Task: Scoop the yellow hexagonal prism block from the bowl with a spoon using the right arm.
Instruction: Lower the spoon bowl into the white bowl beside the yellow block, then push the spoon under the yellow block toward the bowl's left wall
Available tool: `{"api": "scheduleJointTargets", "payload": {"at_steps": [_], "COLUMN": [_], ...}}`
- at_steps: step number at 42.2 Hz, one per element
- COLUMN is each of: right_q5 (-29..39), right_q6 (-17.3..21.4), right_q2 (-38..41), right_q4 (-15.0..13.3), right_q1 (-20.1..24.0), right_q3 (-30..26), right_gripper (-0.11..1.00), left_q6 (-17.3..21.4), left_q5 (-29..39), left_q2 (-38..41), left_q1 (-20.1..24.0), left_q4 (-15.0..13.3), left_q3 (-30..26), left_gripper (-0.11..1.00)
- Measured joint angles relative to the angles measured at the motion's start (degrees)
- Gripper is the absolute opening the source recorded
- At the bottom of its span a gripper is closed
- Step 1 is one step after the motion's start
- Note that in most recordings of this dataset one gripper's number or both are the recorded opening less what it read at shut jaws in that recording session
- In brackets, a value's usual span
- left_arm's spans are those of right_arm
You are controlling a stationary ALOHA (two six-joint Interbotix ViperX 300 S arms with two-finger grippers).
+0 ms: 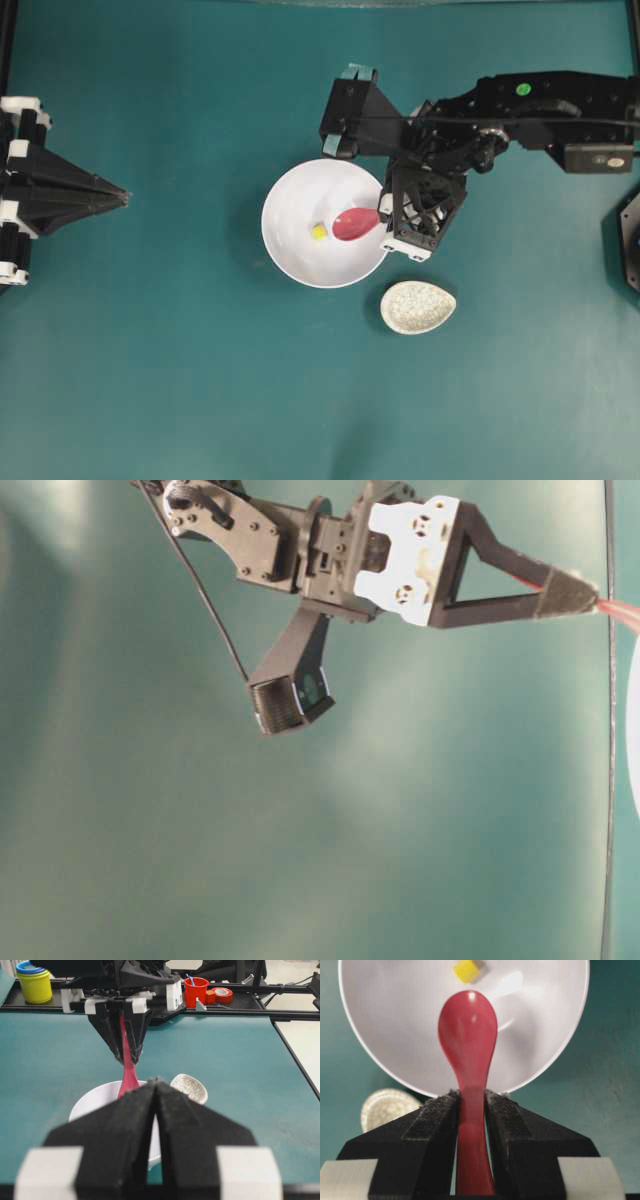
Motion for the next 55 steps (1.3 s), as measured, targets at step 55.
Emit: {"api": "scheduleJointTargets", "payload": {"at_steps": [55], "right_q5": [-12.6], "right_q6": [0.9], "right_q2": [5.6], "right_q4": [0.1], "right_q1": [1.3], "right_q3": [-0.1], "right_gripper": [0.24], "left_q6": [0.0], "left_q5": [0.0], "left_q2": [0.0], "left_q1": [0.0], "left_q4": [0.0], "left_q3": [0.0], "left_gripper": [0.00]}}
